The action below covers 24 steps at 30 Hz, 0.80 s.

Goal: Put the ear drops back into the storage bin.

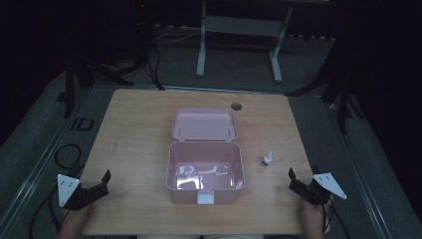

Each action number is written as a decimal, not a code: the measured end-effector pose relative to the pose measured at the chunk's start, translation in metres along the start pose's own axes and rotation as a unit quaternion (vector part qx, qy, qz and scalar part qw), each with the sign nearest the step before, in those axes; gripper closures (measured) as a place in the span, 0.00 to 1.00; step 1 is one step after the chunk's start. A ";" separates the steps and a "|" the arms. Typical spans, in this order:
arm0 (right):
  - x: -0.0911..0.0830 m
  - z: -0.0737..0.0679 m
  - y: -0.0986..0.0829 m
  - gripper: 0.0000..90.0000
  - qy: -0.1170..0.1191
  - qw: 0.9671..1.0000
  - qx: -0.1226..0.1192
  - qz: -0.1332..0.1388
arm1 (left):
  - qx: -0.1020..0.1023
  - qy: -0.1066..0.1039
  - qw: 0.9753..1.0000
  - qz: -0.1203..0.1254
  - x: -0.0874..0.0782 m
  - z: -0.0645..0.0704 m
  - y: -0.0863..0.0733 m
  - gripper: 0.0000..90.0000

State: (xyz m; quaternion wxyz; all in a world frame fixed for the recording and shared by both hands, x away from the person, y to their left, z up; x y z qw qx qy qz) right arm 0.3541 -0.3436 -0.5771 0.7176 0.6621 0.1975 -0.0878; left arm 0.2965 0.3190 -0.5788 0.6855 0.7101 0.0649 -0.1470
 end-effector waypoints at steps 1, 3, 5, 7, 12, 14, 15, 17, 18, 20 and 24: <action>0.001 0.000 0.000 0.12 0.001 1.000 0.000 -0.003 | 0.000 0.000 1.000 0.000 0.000 0.000 0.000 0.00; 0.002 -0.001 -0.001 0.12 0.003 1.000 -0.001 -0.009 | 0.000 0.000 1.000 0.000 0.000 0.000 0.000 0.00; 0.003 -0.002 -0.001 0.12 0.003 1.000 -0.005 -0.014 | 0.000 -0.001 1.000 -0.001 0.000 0.000 0.000 0.00; 0.004 -0.003 -0.002 0.12 0.007 1.000 -0.007 -0.023 | 0.000 -0.001 1.000 -0.001 0.000 0.000 0.000 0.00; 0.004 -0.003 0.003 0.12 0.016 0.999 0.005 -0.040 | 0.000 -0.002 1.000 -0.001 0.000 0.000 0.000 0.00; 0.003 -0.005 0.004 0.12 0.026 0.998 0.002 -0.048 | 0.000 -0.002 1.000 -0.001 0.000 0.000 0.000 0.00; 0.002 -0.005 0.004 0.12 0.024 0.998 -0.002 -0.058 | 0.000 -0.002 1.000 -0.001 0.000 0.000 0.000 0.00; 0.003 -0.004 0.002 0.12 0.019 0.996 -0.015 -0.083 | 0.000 -0.003 1.000 0.000 0.000 0.000 0.000 0.00; 0.003 -0.005 0.001 0.12 0.030 0.995 -0.017 -0.096 | 0.000 -0.003 1.000 -0.001 0.000 0.000 0.000 0.00; 0.002 -0.006 -0.002 0.12 0.040 0.991 -0.024 -0.126 | 0.000 -0.002 1.000 -0.001 0.000 0.000 0.000 0.00; 0.001 -0.007 -0.008 0.12 0.067 0.980 -0.024 -0.187 | 0.001 -0.002 1.000 -0.001 0.000 0.000 0.000 0.00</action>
Point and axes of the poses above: each handheld gripper's, and its own axes: x roughly forward along the jaws, y roughly out of its top, z roughly to its right, the point moved 8 cm from there along x, roughly forward along the jaws, and after that the axes turned 6 degrees about -z, right-handed, at the moved point
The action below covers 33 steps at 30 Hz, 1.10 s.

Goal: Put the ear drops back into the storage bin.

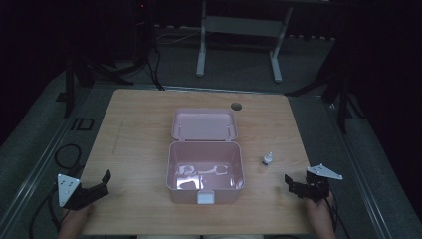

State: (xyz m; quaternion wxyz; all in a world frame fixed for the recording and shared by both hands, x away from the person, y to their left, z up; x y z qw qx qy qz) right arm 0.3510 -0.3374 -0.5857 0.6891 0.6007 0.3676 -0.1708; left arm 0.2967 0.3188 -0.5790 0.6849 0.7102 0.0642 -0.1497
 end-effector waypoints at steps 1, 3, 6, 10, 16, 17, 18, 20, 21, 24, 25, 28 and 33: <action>-0.001 0.000 -0.001 0.12 0.003 1.000 -0.002 -0.009 | 0.000 0.000 1.000 0.000 0.000 0.000 0.000 0.00; -0.003 -0.001 -0.001 0.12 0.008 1.000 -0.005 -0.021 | 0.000 0.000 1.000 0.000 0.000 0.000 0.000 0.00; -0.006 -0.002 0.000 0.12 0.015 0.999 -0.014 -0.034 | 0.000 0.000 1.000 0.000 0.000 0.000 0.000 0.00; -0.006 -0.008 -0.003 0.12 0.035 0.996 -0.028 -0.077 | 0.000 0.000 1.000 0.000 0.000 0.000 0.000 0.00; -0.006 -0.016 -0.008 0.12 0.055 0.986 -0.060 -0.143 | 0.000 -0.001 1.000 0.000 0.000 0.000 0.000 0.00; -0.007 -0.017 -0.009 0.12 0.057 0.985 -0.065 -0.152 | 0.000 -0.001 1.000 0.000 0.000 0.000 0.000 0.00; -0.007 -0.017 -0.009 0.12 0.057 0.983 -0.070 -0.161 | -0.001 -0.001 1.000 0.000 0.000 0.000 0.000 0.00; -0.008 -0.018 -0.010 0.12 0.057 0.979 -0.079 -0.178 | 0.000 -0.001 1.000 0.000 0.000 0.000 0.000 0.00; -0.009 -0.019 -0.010 0.12 0.056 0.978 -0.085 -0.184 | 0.000 -0.001 1.000 0.000 0.000 0.000 0.000 0.00; -0.011 -0.020 -0.011 0.12 0.060 0.973 -0.096 -0.199 | -0.001 -0.002 1.000 0.000 0.000 0.000 0.000 0.00; -0.013 -0.021 -0.011 0.12 0.065 0.968 -0.106 -0.216 | -0.001 -0.002 1.000 0.000 0.000 0.000 0.000 0.00; -0.016 -0.024 -0.014 0.12 0.076 0.957 -0.119 -0.254 | -0.001 -0.002 1.000 0.000 0.000 0.000 0.000 0.00; -0.019 -0.022 -0.015 0.12 0.068 0.942 -0.141 -0.297 | -0.002 -0.003 1.000 0.001 0.000 0.000 0.000 0.00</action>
Point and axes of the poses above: each handheld gripper's, and its own axes: x roughly forward along the jaws, y roughly out of its top, z roughly to its right, the point moved 8 cm from there along x, roughly forward along the jaws, and after that the axes turned 6 degrees about -z, right-handed, at the moved point
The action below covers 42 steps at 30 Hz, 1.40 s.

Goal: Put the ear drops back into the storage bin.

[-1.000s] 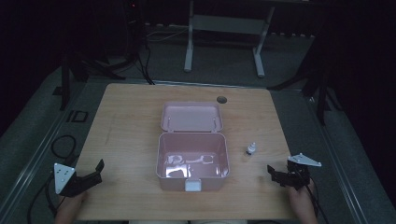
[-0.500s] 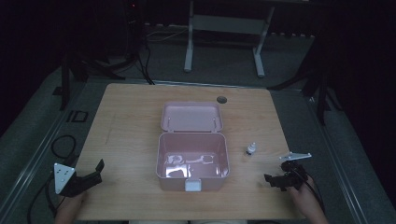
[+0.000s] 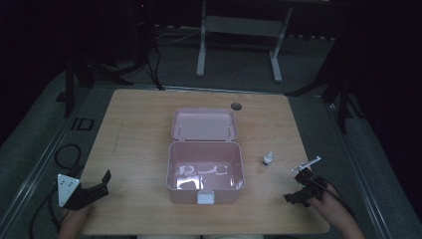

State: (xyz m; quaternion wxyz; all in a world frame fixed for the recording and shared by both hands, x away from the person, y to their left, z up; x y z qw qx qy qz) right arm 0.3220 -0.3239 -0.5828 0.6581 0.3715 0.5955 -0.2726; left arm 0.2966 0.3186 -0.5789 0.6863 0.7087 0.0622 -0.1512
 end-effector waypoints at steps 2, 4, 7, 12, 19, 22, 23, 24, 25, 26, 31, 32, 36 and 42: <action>-0.003 0.000 0.000 0.12 -0.006 1.000 -0.006 -0.011 | 0.000 0.000 1.000 0.000 0.000 0.000 0.000 0.00; -0.004 -0.001 0.000 0.12 -0.004 1.000 -0.013 -0.024 | 0.000 0.000 1.000 0.000 0.000 0.000 0.000 0.00; -0.006 -0.003 0.001 0.12 -0.002 0.998 -0.029 -0.050 | 0.000 0.000 1.000 0.000 0.000 0.000 0.000 0.00; -0.005 -0.009 0.001 0.12 0.014 0.993 -0.056 -0.100 | 0.000 0.000 1.000 0.000 0.000 0.000 0.000 0.00; -0.003 -0.014 0.006 0.12 0.040 0.990 -0.056 -0.124 | 0.000 -0.001 1.000 0.000 0.000 0.000 0.000 0.00; -0.004 -0.015 0.009 0.12 0.050 0.990 -0.060 -0.118 | 0.000 -0.001 1.000 0.000 0.000 0.000 0.000 0.00; -0.005 -0.015 0.010 0.12 0.050 0.990 -0.059 -0.118 | 0.000 -0.001 1.000 0.000 0.000 0.000 0.000 0.00; -0.005 -0.014 0.010 0.12 0.048 0.990 -0.062 -0.119 | 0.000 -0.001 1.000 0.000 0.000 0.000 0.000 0.00; -0.005 -0.013 0.011 0.12 0.043 0.990 -0.069 -0.119 | 0.000 -0.001 1.000 -0.001 0.000 0.000 0.000 0.00; -0.005 -0.013 0.012 0.12 0.047 0.989 -0.072 -0.119 | 0.000 -0.001 1.000 -0.001 0.000 0.000 0.000 0.00; -0.004 -0.008 0.019 0.15 0.046 0.988 -0.065 -0.131 | 0.000 -0.001 1.000 -0.001 0.000 0.000 0.000 0.00; -0.004 -0.006 0.020 0.15 0.043 0.988 -0.067 -0.133 | 0.000 -0.001 1.000 0.000 0.000 0.000 0.000 0.00; -0.005 -0.001 0.029 0.15 0.041 0.988 -0.061 -0.135 | 0.000 -0.001 1.000 -0.001 0.000 0.000 0.000 0.00; -0.010 0.008 0.047 0.16 0.033 0.990 -0.052 -0.129 | 0.000 -0.002 1.000 -0.002 0.000 0.000 0.000 0.00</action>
Point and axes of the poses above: each handheld gripper's, and its own axes: x roughly forward along the jaws, y roughly out of its top, z roughly to its right, the point moved 8 cm from there along x, roughly forward along the jaws, and after that the axes turned 6 degrees about -z, right-handed, at the moved point
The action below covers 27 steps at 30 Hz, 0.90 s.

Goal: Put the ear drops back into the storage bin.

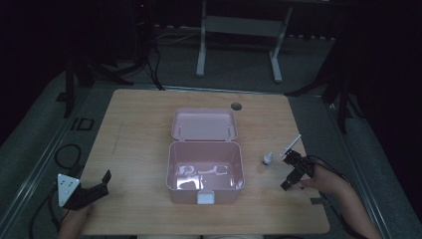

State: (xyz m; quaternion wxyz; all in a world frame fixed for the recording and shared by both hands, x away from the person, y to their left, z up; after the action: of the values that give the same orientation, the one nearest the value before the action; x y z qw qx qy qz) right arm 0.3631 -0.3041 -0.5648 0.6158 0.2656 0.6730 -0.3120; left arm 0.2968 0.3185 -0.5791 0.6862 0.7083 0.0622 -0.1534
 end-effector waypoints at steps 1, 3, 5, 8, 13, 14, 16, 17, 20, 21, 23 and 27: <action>-0.001 0.002 0.003 0.16 -0.002 1.000 -0.001 0.001 | 0.000 0.000 1.000 0.000 0.000 0.000 0.000 0.00; -0.003 0.003 0.009 0.16 -0.004 1.000 0.000 0.003 | 0.000 0.000 1.000 0.000 0.000 0.000 0.000 0.00; -0.004 0.004 0.014 0.16 -0.003 1.000 -0.001 0.000 | 0.000 -0.001 1.000 0.000 0.000 0.000 0.000 0.00; -0.005 0.004 0.020 0.16 -0.002 1.000 -0.001 -0.001 | 0.000 -0.001 1.000 0.000 0.000 0.000 0.000 0.00; -0.008 0.003 0.035 0.16 0.000 1.000 -0.007 0.000 | -0.001 -0.002 1.000 0.000 0.000 0.000 0.000 0.00; -0.009 0.003 0.038 0.16 0.001 1.000 -0.008 0.001 | -0.001 -0.002 1.000 0.000 0.000 0.000 0.000 0.00; -0.010 0.001 0.044 0.17 0.002 1.000 -0.013 0.005 | -0.001 -0.002 1.000 0.000 0.000 0.000 0.000 0.00; -0.010 0.000 0.047 0.17 0.003 1.000 -0.014 0.008 | -0.001 -0.002 1.000 0.000 0.000 0.000 0.000 0.00; -0.011 -0.001 0.055 0.21 0.004 1.000 -0.020 0.010 | -0.001 -0.003 1.000 0.000 0.000 0.000 0.000 0.00; -0.011 -0.001 0.057 0.21 0.004 1.000 -0.021 0.011 | -0.001 -0.003 1.000 0.000 0.000 0.000 0.000 0.00; -0.012 -0.001 0.063 0.21 0.002 1.000 -0.021 0.014 | -0.001 -0.003 1.000 0.000 0.000 0.000 0.000 0.00; -0.011 -0.001 0.072 0.22 0.002 1.000 -0.028 0.012 | -0.001 -0.004 1.000 0.000 0.000 0.000 0.000 0.00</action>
State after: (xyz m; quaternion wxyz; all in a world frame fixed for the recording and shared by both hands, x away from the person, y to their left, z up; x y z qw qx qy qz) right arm 0.4170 -0.2551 -0.5601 0.6252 0.2570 0.6795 -0.2852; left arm 0.2968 0.3183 -0.5791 0.6870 0.7072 0.0599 -0.1560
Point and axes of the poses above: each handheld gripper's, and its own axes: x roughly forward along the jaws, y roughly out of its top, z roughly to its right, the point moved 8 cm from there along x, roughly forward along the jaws, and after that the axes turned 6 degrees about -z, right-handed, at the moved point
